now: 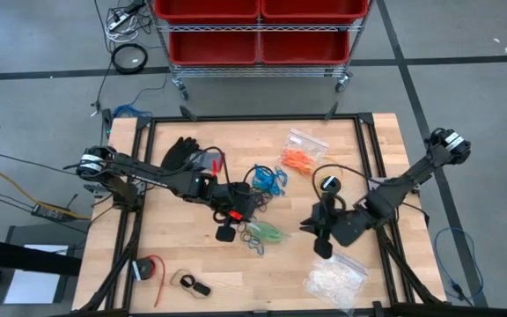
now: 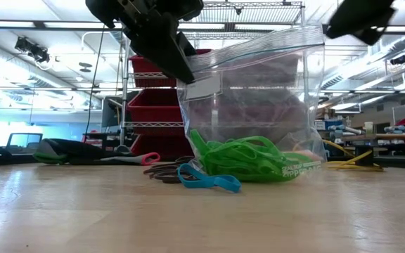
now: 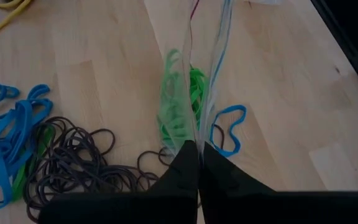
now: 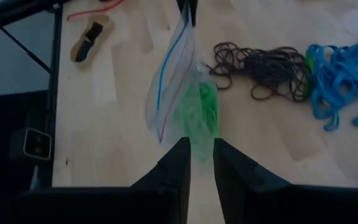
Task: Sort rubber bands
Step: Close the transparent zip bag
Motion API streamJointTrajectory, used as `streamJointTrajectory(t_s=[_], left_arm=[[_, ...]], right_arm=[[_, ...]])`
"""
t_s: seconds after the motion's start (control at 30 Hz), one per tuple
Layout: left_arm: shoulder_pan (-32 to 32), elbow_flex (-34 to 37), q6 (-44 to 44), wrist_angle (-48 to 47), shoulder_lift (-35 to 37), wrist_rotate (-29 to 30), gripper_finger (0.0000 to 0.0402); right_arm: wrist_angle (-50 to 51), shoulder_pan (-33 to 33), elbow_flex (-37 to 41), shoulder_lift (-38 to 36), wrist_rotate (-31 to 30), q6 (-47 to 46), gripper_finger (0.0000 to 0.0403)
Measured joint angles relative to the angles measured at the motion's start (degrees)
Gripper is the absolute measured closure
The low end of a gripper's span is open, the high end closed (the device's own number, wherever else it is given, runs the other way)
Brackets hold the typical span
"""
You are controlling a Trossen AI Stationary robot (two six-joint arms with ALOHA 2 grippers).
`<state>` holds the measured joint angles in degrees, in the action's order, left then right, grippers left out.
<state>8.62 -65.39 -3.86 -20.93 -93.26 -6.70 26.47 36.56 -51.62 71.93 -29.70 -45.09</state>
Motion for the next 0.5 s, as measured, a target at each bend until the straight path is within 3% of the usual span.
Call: streamJointTrajectory(t_s=[0.23, 0.5], left_arm=[[0.0, 0.0, 0.0, 0.2, 0.0, 0.0, 0.0399], [0.0, 0.0, 0.1, 0.1, 0.0, 0.0, 0.0400]], right_arm=[[-1.6, 6.1, 0.5, 7.2, -8.0, -1.5, 0.0343], [-6.7, 5.3, 0.5, 16.9, -14.5, -1.4, 0.0343]])
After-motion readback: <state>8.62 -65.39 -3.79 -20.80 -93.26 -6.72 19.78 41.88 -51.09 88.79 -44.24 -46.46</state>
